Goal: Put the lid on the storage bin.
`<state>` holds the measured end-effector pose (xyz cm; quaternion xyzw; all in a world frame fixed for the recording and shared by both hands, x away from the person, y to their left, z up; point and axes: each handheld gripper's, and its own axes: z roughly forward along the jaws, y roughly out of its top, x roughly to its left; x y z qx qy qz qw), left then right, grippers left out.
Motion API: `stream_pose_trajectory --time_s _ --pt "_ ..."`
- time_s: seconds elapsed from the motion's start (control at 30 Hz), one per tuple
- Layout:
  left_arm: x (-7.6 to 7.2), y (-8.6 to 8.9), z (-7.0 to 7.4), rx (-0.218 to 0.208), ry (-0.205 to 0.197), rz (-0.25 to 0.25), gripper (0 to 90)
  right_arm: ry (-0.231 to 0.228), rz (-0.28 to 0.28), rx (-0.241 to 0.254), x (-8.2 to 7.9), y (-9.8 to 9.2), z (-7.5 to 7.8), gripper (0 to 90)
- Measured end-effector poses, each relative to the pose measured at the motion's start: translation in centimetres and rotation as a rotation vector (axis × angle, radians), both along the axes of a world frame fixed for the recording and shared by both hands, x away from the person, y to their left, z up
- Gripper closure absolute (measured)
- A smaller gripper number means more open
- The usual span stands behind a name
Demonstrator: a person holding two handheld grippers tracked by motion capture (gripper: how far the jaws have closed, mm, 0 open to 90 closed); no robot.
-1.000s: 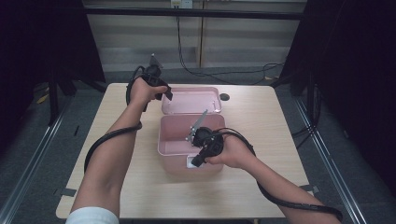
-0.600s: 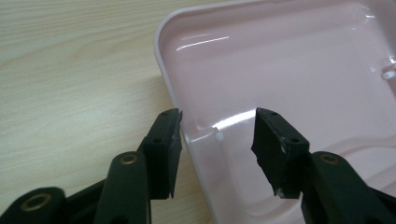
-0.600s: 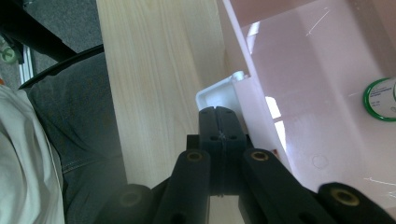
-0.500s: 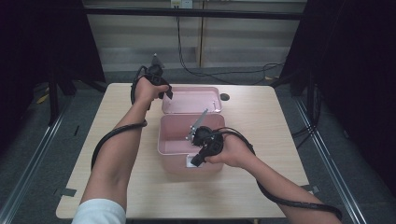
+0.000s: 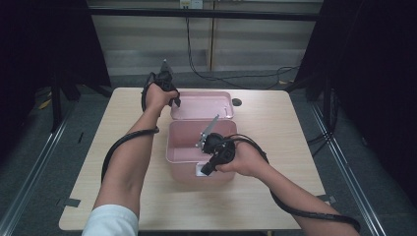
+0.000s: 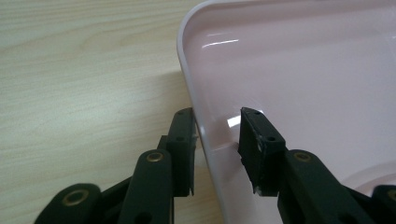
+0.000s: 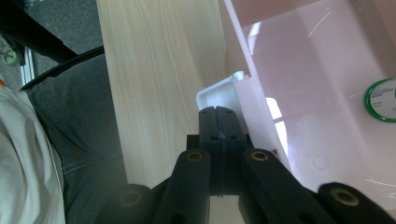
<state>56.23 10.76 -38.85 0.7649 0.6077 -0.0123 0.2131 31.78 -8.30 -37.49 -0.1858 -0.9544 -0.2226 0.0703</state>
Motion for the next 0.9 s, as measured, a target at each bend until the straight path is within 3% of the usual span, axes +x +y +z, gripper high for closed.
stream_pose_trajectory --time_s 0.1,0.13,0.17,0.2,0.33,0.5,0.67,0.9 --pt "-0.1 -0.1 0.4 0.002 0.0 0.004 67.0 -0.001 -0.002 -0.004 0.0 0.1 0.0 90.0" --pt "-0.2 -0.1 0.6 0.029 -0.005 -0.001 68.1 -0.002 0.0 -0.005 0.0 0.1 0.0 90.0" --pt "-0.2 -0.1 0.6 0.029 -0.005 -0.001 82.9 -0.002 0.0 -0.005 0.0 0.1 0.0 90.0" --pt "-0.3 0.2 1.2 0.011 -0.022 0.001 83.3 -0.012 -0.012 -0.003 0.0 0.1 0.0 90.0" --pt "-0.5 0.1 1.9 0.034 -0.024 -0.012 83.2 -0.004 -0.015 -0.016 0.0 0.3 0.0 90.0" --pt "-0.4 0.1 1.5 0.043 -0.016 -0.008 83.7 -0.003 -0.02 -0.025 -0.1 0.3 0.1 90.0" --pt "-0.2 0.3 1.3 0.027 -0.003 -0.005 83.5 -0.001 -0.018 -0.028 -0.1 0.3 0.1 90.0" --pt "0.1 0.2 0.8 0.026 -0.017 0.002 81.9 -0.006 -0.013 -0.02 0.1 0.3 0.1 90.0"
